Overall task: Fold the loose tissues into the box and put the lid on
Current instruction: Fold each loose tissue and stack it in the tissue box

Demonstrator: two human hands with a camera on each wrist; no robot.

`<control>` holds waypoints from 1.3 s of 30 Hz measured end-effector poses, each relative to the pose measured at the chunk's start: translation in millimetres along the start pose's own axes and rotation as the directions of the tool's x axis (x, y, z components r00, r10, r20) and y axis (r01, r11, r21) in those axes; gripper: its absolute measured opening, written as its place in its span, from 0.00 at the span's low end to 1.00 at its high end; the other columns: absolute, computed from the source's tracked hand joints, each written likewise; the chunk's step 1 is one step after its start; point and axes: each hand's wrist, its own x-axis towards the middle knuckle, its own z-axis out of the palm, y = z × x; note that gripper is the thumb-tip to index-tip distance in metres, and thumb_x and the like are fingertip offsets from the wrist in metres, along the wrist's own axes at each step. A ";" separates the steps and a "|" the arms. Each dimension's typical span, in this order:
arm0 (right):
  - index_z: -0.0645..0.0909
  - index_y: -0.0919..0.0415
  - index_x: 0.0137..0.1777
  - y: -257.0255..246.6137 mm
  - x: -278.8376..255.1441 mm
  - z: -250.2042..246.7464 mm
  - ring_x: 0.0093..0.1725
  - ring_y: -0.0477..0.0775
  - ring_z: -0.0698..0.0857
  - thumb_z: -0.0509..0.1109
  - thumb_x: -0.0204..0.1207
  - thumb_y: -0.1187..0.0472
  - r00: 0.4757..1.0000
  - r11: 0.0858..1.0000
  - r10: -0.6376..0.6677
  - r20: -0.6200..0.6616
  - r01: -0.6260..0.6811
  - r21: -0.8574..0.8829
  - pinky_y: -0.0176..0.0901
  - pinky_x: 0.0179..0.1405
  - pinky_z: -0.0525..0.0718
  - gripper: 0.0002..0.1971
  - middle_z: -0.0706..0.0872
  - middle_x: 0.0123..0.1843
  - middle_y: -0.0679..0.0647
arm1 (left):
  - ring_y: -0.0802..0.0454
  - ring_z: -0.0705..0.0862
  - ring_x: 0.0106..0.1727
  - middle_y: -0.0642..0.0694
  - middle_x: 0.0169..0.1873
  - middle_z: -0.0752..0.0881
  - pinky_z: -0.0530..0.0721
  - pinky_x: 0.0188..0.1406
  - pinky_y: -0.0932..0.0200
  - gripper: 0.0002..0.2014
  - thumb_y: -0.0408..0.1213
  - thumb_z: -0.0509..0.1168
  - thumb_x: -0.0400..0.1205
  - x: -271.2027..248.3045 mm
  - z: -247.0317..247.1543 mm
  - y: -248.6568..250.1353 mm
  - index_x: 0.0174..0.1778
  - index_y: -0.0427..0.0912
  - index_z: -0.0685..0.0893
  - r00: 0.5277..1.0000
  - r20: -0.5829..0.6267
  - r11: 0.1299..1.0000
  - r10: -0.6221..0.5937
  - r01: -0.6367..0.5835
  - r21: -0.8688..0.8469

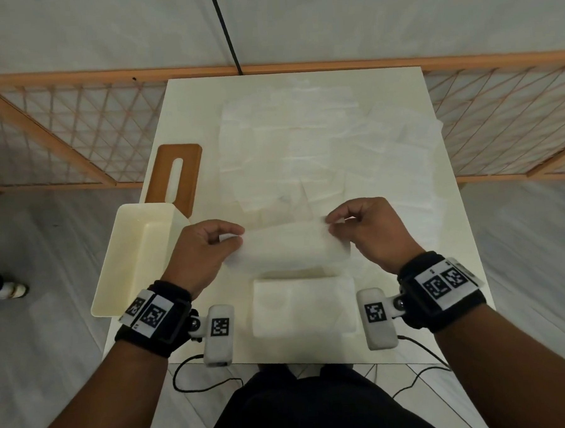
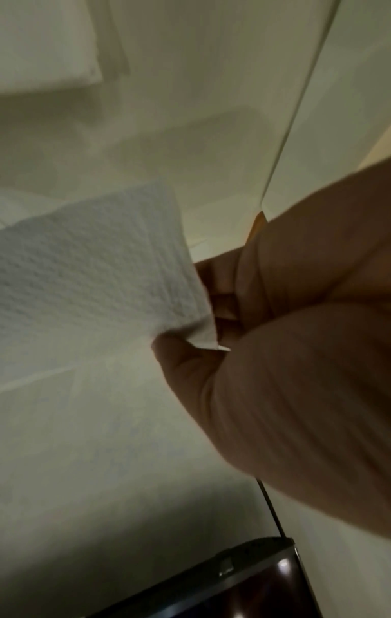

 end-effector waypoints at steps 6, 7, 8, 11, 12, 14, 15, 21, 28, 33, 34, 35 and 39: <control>0.90 0.57 0.45 10.3 -6.5 -6.7 0.29 0.50 0.82 0.80 0.71 0.70 0.997 0.991 0.068 0.033 -0.064 -0.119 0.38 0.32 0.79 0.08 0.87 0.32 0.53 | 0.24 0.85 0.50 0.25 0.46 0.87 0.85 0.59 0.29 0.11 0.30 0.78 0.74 -2.7 2.4 -13.4 0.48 0.50 0.93 0.995 0.080 0.990 -0.062 0.072 -0.120; 0.90 0.58 0.46 13.2 -9.3 -8.2 0.28 0.49 0.82 0.80 0.70 0.70 0.994 0.988 0.092 0.059 -0.084 -0.126 0.37 0.31 0.79 0.09 0.88 0.32 0.53 | 0.27 0.87 0.49 0.27 0.46 0.88 0.85 0.58 0.30 0.11 0.28 0.78 0.74 -3.6 5.1 -15.7 0.46 0.49 0.93 0.993 0.077 0.987 -0.086 0.096 -0.130; 0.90 0.58 0.47 17.2 -12.8 -9.3 0.30 0.48 0.84 0.80 0.69 0.72 0.988 0.986 0.125 0.094 -0.113 -0.124 0.36 0.31 0.80 0.10 0.89 0.35 0.53 | 0.33 0.87 0.47 0.30 0.44 0.89 0.86 0.55 0.34 0.11 0.27 0.77 0.74 -5.2 8.2 -19.2 0.44 0.49 0.93 0.991 0.077 0.987 -0.109 0.117 -0.112; 0.88 0.62 0.48 38.1 -22.9 -9.4 0.35 0.51 0.89 0.81 0.66 0.75 0.955 0.971 0.230 0.188 -0.212 -0.109 0.41 0.32 0.83 0.13 0.91 0.47 0.58 | 0.47 0.88 0.44 0.46 0.43 0.92 0.87 0.45 0.50 0.10 0.30 0.80 0.73 -12.2 18.8 -34.8 0.42 0.51 0.93 0.972 0.159 0.985 -0.175 0.173 0.030; 0.88 0.62 0.48 47.1 -25.5 -7.9 0.34 0.51 0.89 0.81 0.66 0.75 0.947 0.963 0.255 0.198 -0.230 -0.140 0.41 0.30 0.84 0.13 0.91 0.49 0.58 | 0.52 0.89 0.43 0.50 0.42 0.92 0.87 0.44 0.56 0.10 0.30 0.80 0.72 -14.1 23.1 -42.7 0.42 0.51 0.93 0.962 0.191 0.980 -0.195 0.183 0.078; 0.88 0.60 0.47 66.9 -29.0 -1.6 0.33 0.50 0.89 0.82 0.66 0.71 0.942 0.931 0.279 0.185 -0.218 -0.293 0.38 0.28 0.84 0.12 0.90 0.48 0.54 | 0.61 0.85 0.32 0.57 0.31 0.88 0.82 0.37 0.64 0.11 0.30 0.79 0.72 -17.7 34.2 -58.3 0.43 0.52 0.91 0.953 0.221 0.959 -0.208 0.155 0.237; 0.87 0.57 0.46 75.8 -30.5 2.6 0.34 0.49 0.88 0.82 0.67 0.68 0.947 0.899 0.273 0.168 -0.188 -0.395 0.35 0.30 0.84 0.11 0.89 0.45 0.49 | 0.61 0.81 0.28 0.58 0.27 0.84 0.78 0.34 0.67 0.10 0.31 0.78 0.73 -19.2 40.3 -65.2 0.43 0.52 0.90 0.954 0.221 0.935 -0.203 0.122 0.334; 0.87 0.55 0.50 107.1 -32.0 23.0 0.41 0.47 0.81 0.76 0.71 0.66 0.971 0.790 0.217 0.098 -0.115 -0.603 0.26 0.34 0.72 0.10 0.83 0.45 0.46 | 0.60 0.81 0.41 0.53 0.44 0.82 0.73 0.41 0.75 0.10 0.31 0.75 0.75 -16.8 60.1 -92.4 0.45 0.51 0.86 0.978 0.140 0.865 -0.152 0.063 0.498; 0.87 0.56 0.47 123.1 -31.6 28.0 0.49 0.54 0.82 0.78 0.68 0.65 0.978 0.745 0.169 0.124 -0.045 -0.665 0.42 0.51 0.81 0.09 0.77 0.50 0.48 | 0.57 0.82 0.41 0.50 0.46 0.83 0.80 0.49 0.66 0.11 0.29 0.75 0.73 -12.4 61.3 -102.2 0.38 0.51 0.84 0.978 0.155 0.845 -0.139 0.035 0.534; 0.86 0.55 0.45 111.7 -26.6 23.7 0.53 0.49 0.76 0.81 0.67 0.63 0.996 0.776 0.068 0.058 -0.016 -0.630 0.35 0.51 0.74 0.09 0.74 0.53 0.47 | 0.51 0.80 0.45 0.50 0.42 0.82 0.75 0.47 0.60 0.06 0.34 0.75 0.72 25.2 54.6 -82.7 0.37 0.46 0.84 0.988 0.004 0.838 -0.152 0.127 0.531; 0.85 0.54 0.45 106.6 -24.3 21.9 0.51 0.48 0.77 0.81 0.67 0.62 0.997 0.793 0.058 0.050 -0.016 -0.608 0.32 0.48 0.73 0.09 0.74 0.53 0.47 | 0.50 0.81 0.45 0.50 0.41 0.83 0.74 0.45 0.61 0.05 0.35 0.74 0.73 38.5 54.2 -75.5 0.39 0.44 0.84 0.985 -0.056 0.843 -0.163 0.169 0.511; 0.85 0.54 0.44 101.3 -21.4 20.0 0.48 0.47 0.77 0.81 0.68 0.62 0.997 0.808 0.056 0.049 -0.016 -0.590 0.29 0.45 0.72 0.09 0.74 0.52 0.47 | 0.49 0.81 0.45 0.49 0.42 0.84 0.74 0.45 0.61 0.06 0.36 0.74 0.74 53.1 53.8 -67.7 0.42 0.42 0.84 0.975 -0.117 0.853 -0.187 0.221 0.474; 0.85 0.51 0.44 87.0 -13.3 14.7 0.41 0.39 0.78 0.80 0.70 0.61 0.997 0.815 0.053 0.055 -0.011 -0.579 0.21 0.39 0.70 0.08 0.78 0.50 0.46 | 0.42 0.83 0.57 0.41 0.58 0.85 0.78 0.52 0.58 0.19 0.43 0.76 0.76 117.0 52.9 -47.4 0.58 0.38 0.83 0.910 -0.249 0.855 -0.331 0.401 0.329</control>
